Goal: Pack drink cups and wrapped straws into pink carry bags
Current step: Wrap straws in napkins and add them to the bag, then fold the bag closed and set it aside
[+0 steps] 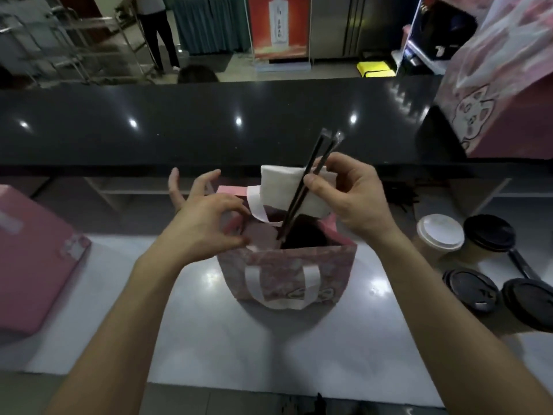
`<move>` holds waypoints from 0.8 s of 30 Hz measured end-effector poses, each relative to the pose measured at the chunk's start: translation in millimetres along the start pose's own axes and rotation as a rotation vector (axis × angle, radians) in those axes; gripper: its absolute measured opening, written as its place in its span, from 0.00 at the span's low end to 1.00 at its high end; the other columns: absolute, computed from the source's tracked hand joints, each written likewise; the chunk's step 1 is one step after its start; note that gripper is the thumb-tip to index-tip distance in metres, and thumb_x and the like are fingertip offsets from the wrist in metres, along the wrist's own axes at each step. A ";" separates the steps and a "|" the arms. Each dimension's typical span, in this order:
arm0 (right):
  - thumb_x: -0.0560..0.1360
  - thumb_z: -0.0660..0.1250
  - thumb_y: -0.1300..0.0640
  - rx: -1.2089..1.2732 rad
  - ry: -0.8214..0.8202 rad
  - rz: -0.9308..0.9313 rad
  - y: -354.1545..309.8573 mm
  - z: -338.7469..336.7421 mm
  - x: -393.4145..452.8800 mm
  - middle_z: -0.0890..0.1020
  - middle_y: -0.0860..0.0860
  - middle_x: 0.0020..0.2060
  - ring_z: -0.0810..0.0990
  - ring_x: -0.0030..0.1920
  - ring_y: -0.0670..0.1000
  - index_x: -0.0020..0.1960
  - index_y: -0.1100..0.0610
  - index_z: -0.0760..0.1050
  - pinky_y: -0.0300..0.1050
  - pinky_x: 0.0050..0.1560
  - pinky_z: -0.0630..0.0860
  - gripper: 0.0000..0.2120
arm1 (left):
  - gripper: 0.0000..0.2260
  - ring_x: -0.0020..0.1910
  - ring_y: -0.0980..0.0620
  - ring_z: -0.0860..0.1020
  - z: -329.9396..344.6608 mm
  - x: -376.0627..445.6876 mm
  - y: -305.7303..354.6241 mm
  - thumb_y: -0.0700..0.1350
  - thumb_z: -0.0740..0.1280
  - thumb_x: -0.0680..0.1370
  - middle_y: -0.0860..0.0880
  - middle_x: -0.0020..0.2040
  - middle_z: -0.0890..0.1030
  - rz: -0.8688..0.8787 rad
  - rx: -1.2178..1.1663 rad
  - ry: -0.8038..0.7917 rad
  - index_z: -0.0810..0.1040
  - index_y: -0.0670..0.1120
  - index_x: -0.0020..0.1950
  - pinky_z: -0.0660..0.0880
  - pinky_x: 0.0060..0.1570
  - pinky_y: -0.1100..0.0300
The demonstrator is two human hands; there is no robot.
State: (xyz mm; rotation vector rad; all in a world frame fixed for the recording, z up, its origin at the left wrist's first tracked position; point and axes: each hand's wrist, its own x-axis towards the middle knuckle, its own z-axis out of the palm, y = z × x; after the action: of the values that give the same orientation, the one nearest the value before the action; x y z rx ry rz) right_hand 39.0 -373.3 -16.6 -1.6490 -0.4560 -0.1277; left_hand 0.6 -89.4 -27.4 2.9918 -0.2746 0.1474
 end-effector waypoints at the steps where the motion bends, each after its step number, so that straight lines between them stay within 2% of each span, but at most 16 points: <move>1: 0.81 0.76 0.59 -0.086 -0.050 0.011 3.0 3.8 -2.3 0.87 0.54 0.48 0.87 0.49 0.59 0.55 0.57 0.84 0.57 0.50 0.86 0.04 | 0.33 0.87 0.54 0.41 5.0 -1.4 -5.4 0.75 0.74 0.66 0.60 0.75 0.77 0.024 0.011 -0.054 0.80 0.66 0.69 0.25 0.77 0.34; 3: 0.80 0.76 0.55 -0.281 -0.179 0.025 6.9 9.6 -5.1 0.86 0.44 0.48 0.86 0.48 0.50 0.54 0.47 0.84 0.48 0.48 0.84 0.04 | 0.50 0.85 0.55 0.30 12.4 -2.0 -12.2 0.83 0.68 0.60 0.57 0.82 0.69 0.068 -0.034 -0.110 0.69 0.64 0.79 0.21 0.75 0.33; 5: 0.79 0.76 0.53 -0.468 -0.334 0.059 7.4 16.2 -5.0 0.84 0.38 0.44 0.84 0.46 0.43 0.50 0.41 0.82 0.37 0.43 0.78 0.07 | 0.59 0.83 0.57 0.25 19.6 -3.1 -16.5 0.88 0.64 0.57 0.55 0.86 0.63 0.094 -0.069 -0.132 0.61 0.64 0.83 0.21 0.75 0.34; 6: 0.79 0.76 0.53 -0.569 -0.418 0.085 7.7 21.0 -3.8 0.84 0.38 0.43 0.83 0.46 0.42 0.49 0.41 0.83 0.35 0.42 0.76 0.06 | 0.61 0.82 0.58 0.24 22.2 -4.2 -17.7 0.90 0.61 0.56 0.54 0.87 0.60 0.102 -0.083 -0.139 0.58 0.63 0.84 0.20 0.75 0.35; 8: 0.78 0.73 0.53 -0.803 -0.596 0.118 10.0 34.0 -2.4 0.84 0.41 0.43 0.82 0.45 0.45 0.52 0.44 0.85 0.40 0.41 0.75 0.05 | 0.63 0.81 0.60 0.23 26.4 -3.4 -19.7 0.90 0.61 0.55 0.53 0.87 0.58 0.107 -0.135 -0.136 0.55 0.63 0.85 0.19 0.75 0.37; 11: 0.77 0.72 0.55 -1.100 -0.802 0.165 17.6 56.9 -4.4 0.84 0.48 0.47 0.83 0.48 0.53 0.56 0.49 0.85 0.50 0.44 0.81 0.08 | 0.61 0.79 0.64 0.22 30.1 0.1 -19.7 0.88 0.66 0.57 0.53 0.87 0.57 0.104 -0.184 -0.117 0.56 0.63 0.85 0.17 0.75 0.43; 15: 0.76 0.78 0.52 -1.073 -0.908 0.251 18.6 64.5 -3.5 0.83 0.47 0.47 0.84 0.48 0.53 0.60 0.50 0.84 0.48 0.43 0.81 0.13 | 0.57 0.75 0.72 0.22 34.9 1.0 -21.6 0.85 0.67 0.59 0.52 0.87 0.59 0.132 -0.240 -0.067 0.61 0.61 0.84 0.17 0.74 0.49; 17: 0.77 0.79 0.49 -1.019 -0.885 0.243 16.0 56.6 0.8 0.86 0.47 0.50 0.85 0.49 0.50 0.62 0.50 0.85 0.48 0.49 0.84 0.15 | 0.51 0.74 0.76 0.26 33.6 0.5 -22.3 0.82 0.68 0.62 0.51 0.86 0.62 0.130 -0.314 -0.021 0.67 0.61 0.82 0.19 0.75 0.54; 19: 0.79 0.77 0.46 -0.838 -0.756 0.219 10.1 42.8 -0.1 0.87 0.44 0.51 0.85 0.49 0.44 0.64 0.48 0.85 0.44 0.52 0.83 0.15 | 0.41 0.82 0.71 0.41 31.6 0.0 -25.0 0.77 0.72 0.66 0.55 0.81 0.70 0.122 -0.406 0.024 0.74 0.62 0.76 0.30 0.83 0.49; 21: 0.80 0.76 0.46 -0.552 -0.470 0.120 5.8 23.4 -11.9 0.88 0.41 0.48 0.87 0.48 0.43 0.58 0.45 0.86 0.40 0.50 0.82 0.09 | 0.30 0.83 0.62 0.60 32.0 -3.6 -32.1 0.73 0.75 0.69 0.63 0.74 0.77 0.127 -0.532 0.111 0.80 0.64 0.68 0.54 0.85 0.43; 22: 0.78 0.77 0.45 -0.420 -0.305 0.060 6.1 11.5 -21.3 0.88 0.42 0.47 0.88 0.47 0.46 0.55 0.45 0.86 0.42 0.49 0.83 0.07 | 0.28 0.80 0.61 0.67 32.4 -6.3 -36.4 0.73 0.76 0.69 0.65 0.71 0.78 0.116 -0.609 0.159 0.81 0.65 0.65 0.64 0.81 0.45; 24: 0.73 0.81 0.40 -0.258 -0.048 0.009 15.8 -13.3 -41.4 0.87 0.46 0.47 0.87 0.48 0.52 0.53 0.45 0.85 0.53 0.51 0.85 0.14 | 0.31 0.74 0.58 0.74 33.8 -12.1 -46.0 0.73 0.80 0.66 0.64 0.70 0.77 0.067 -0.742 0.181 0.79 0.67 0.66 0.73 0.72 0.50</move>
State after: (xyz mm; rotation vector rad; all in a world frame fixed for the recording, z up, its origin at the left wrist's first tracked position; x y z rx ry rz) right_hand 9.4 -396.3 -43.7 -1.9102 -0.4833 -0.1452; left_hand 0.3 -47.3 -67.7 2.2208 -0.3212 0.2553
